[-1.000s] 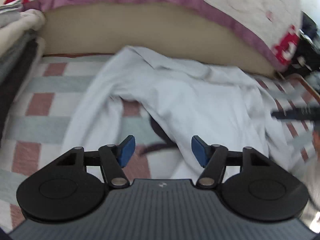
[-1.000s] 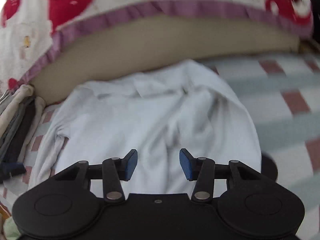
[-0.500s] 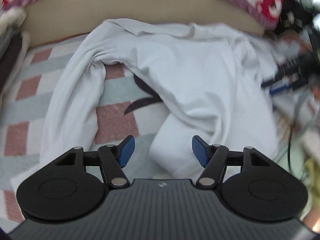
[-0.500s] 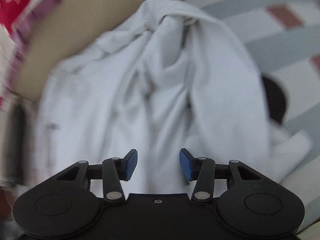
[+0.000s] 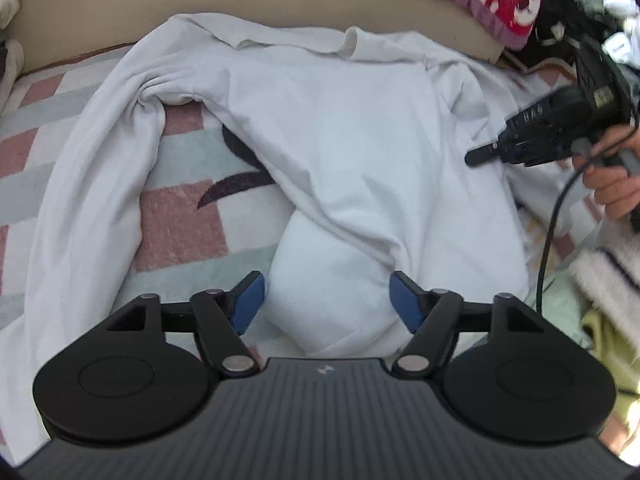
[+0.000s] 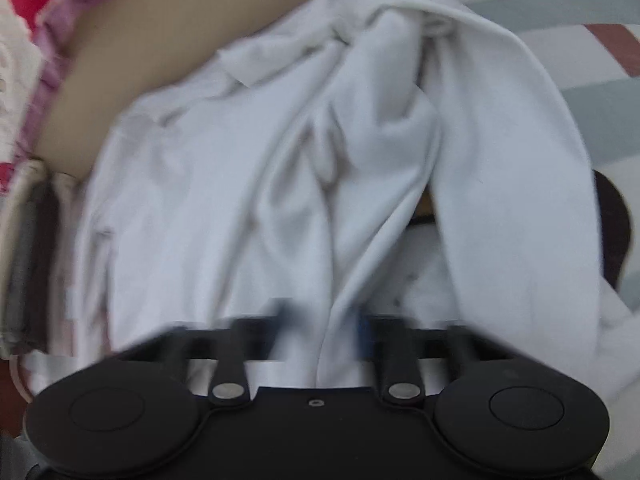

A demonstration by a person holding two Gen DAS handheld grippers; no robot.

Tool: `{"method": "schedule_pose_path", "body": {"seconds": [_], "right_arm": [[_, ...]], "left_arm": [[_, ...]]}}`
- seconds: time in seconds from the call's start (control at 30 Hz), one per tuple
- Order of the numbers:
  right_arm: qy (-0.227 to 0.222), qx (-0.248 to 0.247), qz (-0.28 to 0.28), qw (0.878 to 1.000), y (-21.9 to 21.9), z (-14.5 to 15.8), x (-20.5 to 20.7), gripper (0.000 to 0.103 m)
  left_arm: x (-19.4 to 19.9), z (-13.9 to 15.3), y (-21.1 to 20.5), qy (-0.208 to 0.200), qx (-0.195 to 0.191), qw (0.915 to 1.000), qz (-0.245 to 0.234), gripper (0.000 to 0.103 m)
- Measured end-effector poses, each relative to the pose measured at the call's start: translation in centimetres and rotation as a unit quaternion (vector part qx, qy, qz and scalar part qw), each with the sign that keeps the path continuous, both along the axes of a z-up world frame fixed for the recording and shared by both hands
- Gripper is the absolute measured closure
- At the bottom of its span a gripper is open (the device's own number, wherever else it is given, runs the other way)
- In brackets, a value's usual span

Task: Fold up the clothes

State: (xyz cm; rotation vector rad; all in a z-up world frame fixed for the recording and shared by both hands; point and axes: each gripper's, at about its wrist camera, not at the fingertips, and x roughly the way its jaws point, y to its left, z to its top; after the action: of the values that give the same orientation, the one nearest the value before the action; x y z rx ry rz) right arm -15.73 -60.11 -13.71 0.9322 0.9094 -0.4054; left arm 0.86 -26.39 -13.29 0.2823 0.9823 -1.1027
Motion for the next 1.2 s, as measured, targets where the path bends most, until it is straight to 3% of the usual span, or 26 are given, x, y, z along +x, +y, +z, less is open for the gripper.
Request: {"method": "schedule_pose_path", "body": {"seconds": [0.1,0.2,0.23,0.3,0.33,0.43,0.5,0.6,0.77,0.8,0.87,0.97,1.03,1.07,1.1,1.2], "right_arm": [[-0.055,-0.034,0.004,0.998,0.0,2.2,-0.9,0.095],[-0.060,-0.161,-0.002,0.985,1.4,5.7,-2.1,0.096],[-0.039,-0.216,-0.001,0.976,2.2,6.3,-2.1,0.096],[0.041,-0.342,0.007,0.939,4.1,6.6,-1.1,0.096],[0.065,-0.362,0.010,0.930,4.2,6.4,-0.7,0.096],[0.075,-0.296,0.005,0.952,1.9,5.0,-0.4,0.090],[0.035,-0.231,-0.031,0.972,-0.2,5.1,-1.6,0.090],[-0.003,-0.159,-0.067,0.985,-2.3,4.5,-2.8,0.090],[-0.059,-0.061,-0.098,0.992,-3.6,2.9,-3.7,0.089],[-0.078,-0.037,-0.092,0.992,-3.6,2.6,-3.7,0.086],[-0.120,0.021,-0.060,0.991,-3.6,2.1,-3.3,0.069],[-0.153,0.074,-0.011,0.985,-2.6,1.6,-2.1,0.065],[-0.152,0.055,0.007,0.987,-2.0,2.0,-1.5,0.065],[-0.151,0.047,0.007,0.987,-1.9,2.0,-1.4,0.065],[-0.153,0.044,0.003,0.987,-1.9,2.0,-1.5,0.065],[-0.165,0.035,-0.015,0.986,-2.4,2.3,-1.8,0.066]], "left_arm": [[0.6,-0.3,-0.3,0.031,-0.006,0.9995,0.008,0.029],[0.0,-0.7,-1.2,0.022,0.016,0.9996,0.004,0.029],[-0.3,-0.6,-1.4,0.013,0.015,0.9998,-0.001,0.029],[-0.7,-0.4,-1.7,0.001,0.010,0.9999,-0.006,0.026],[-0.8,-0.4,-1.9,0.004,0.006,1.0000,-0.004,0.026],[-0.7,-0.2,-2.6,0.027,-0.003,0.9996,0.003,0.026],[-0.9,0.1,-3.1,0.026,-0.010,0.9996,-0.009,0.026],[-1.6,0.2,-3.7,0.016,-0.016,0.9993,-0.028,0.021],[-2.6,-0.2,-5.4,0.008,-0.003,0.9973,-0.073,0.018],[-2.7,-0.3,-5.8,0.006,-0.002,0.9965,-0.083,0.018],[-2.9,-0.5,-6.3,0.002,-0.009,0.9955,-0.094,0.018],[-3.4,-0.9,-6.7,-0.041,-0.025,0.9959,-0.076,0.018],[-3.8,-1.4,-7.4,-0.055,0.007,0.9952,-0.081,0.044],[-4.1,-1.3,-7.6,-0.068,0.021,0.9936,-0.088,0.079],[-4.4,-1.2,-7.7,-0.082,0.035,0.9915,-0.095,0.092],[-4.1,2.0,-5.9,-0.132,-0.012,0.9903,-0.041,0.094]]}}
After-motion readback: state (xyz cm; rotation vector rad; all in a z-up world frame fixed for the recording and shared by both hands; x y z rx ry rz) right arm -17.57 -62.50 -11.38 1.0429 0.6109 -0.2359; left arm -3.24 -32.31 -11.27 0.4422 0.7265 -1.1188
